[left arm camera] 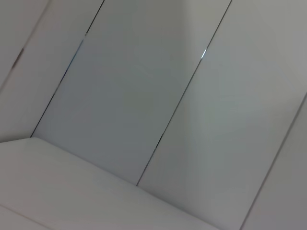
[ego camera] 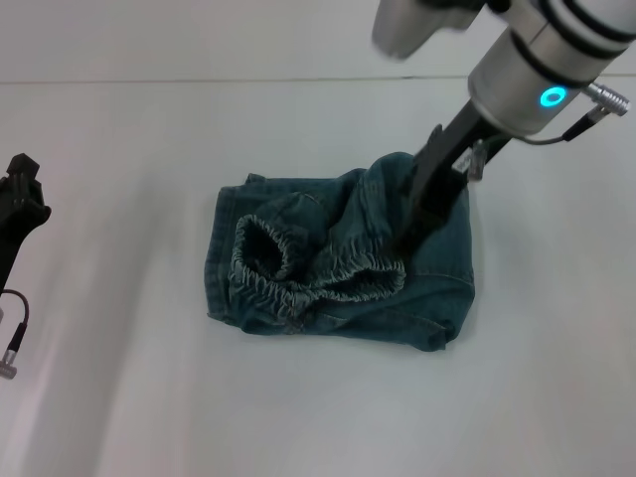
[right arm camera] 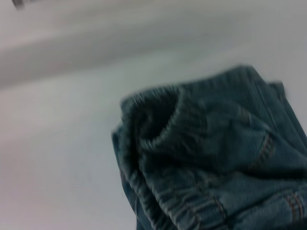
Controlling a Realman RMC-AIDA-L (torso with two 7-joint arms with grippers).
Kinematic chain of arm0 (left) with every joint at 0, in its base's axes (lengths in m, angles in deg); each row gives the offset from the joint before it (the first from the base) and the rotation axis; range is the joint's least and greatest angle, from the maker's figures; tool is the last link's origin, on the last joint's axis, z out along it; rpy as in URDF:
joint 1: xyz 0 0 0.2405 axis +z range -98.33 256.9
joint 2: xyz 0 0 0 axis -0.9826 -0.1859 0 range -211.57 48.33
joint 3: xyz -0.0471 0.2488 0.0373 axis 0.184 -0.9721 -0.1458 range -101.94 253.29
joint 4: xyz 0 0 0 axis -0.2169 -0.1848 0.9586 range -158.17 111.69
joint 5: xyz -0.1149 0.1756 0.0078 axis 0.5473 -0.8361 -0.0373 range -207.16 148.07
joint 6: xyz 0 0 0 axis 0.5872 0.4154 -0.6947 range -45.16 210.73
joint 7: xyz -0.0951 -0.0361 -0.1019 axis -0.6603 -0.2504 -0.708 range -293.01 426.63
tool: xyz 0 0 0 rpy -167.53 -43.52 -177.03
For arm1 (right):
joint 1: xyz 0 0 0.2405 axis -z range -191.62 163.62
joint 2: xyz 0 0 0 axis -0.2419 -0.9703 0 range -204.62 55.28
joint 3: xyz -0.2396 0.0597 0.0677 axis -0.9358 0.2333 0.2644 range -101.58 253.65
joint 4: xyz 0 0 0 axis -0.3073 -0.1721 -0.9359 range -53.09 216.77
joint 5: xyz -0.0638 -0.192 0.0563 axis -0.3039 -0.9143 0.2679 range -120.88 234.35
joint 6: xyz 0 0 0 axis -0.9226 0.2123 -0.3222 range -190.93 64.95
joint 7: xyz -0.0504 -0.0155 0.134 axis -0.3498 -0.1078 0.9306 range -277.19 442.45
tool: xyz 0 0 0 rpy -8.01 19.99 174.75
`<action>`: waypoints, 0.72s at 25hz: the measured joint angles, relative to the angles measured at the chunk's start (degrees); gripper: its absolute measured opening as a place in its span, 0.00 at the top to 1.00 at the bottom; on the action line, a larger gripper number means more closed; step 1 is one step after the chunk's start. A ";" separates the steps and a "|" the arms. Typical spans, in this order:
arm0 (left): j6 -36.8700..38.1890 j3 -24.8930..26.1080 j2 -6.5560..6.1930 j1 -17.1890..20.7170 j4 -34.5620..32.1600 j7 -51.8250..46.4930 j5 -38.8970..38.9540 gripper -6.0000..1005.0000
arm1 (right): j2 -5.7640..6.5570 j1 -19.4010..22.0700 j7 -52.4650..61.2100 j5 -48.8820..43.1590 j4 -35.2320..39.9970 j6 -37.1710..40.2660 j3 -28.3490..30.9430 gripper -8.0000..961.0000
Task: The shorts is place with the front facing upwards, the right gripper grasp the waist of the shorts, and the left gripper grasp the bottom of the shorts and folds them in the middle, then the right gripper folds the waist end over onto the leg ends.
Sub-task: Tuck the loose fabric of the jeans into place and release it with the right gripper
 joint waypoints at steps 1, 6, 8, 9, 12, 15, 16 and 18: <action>0.00 -0.01 0.00 -0.03 0.03 0.00 0.00 0.98 | -0.32 0.02 0.54 -1.22 0.27 -0.29 -1.61 0.07; -0.04 -0.36 0.00 -0.12 0.10 0.00 0.00 0.98 | -0.54 1.01 3.62 -1.76 0.06 -4.44 -10.26 0.07; -0.06 -0.74 0.00 -0.24 0.12 -0.03 0.00 0.98 | -0.70 1.28 4.27 -0.97 -0.48 -5.73 -12.52 0.07; -0.06 -0.74 0.00 -0.24 0.12 -0.03 0.00 0.98 | -0.70 1.28 4.27 -0.97 -0.48 -5.73 -12.52 0.07; -0.11 -0.80 0.00 -0.33 0.05 -0.07 0.00 0.98 | -0.75 1.40 4.78 -0.18 -1.25 -6.95 -14.06 0.07; -0.21 -0.80 0.00 -0.39 0.09 -0.08 0.00 0.98 | -0.77 1.35 4.91 0.15 -2.45 -7.60 -14.76 0.08; -0.35 -0.80 0.00 -0.43 0.13 -0.08 0.00 0.98 | -0.77 1.29 4.92 0.19 -2.77 -7.76 -14.81 0.08; -0.64 -0.80 0.00 -0.48 0.18 -0.09 0.00 0.98 | -0.78 1.14 4.92 0.21 -3.63 -8.32 -14.94 0.08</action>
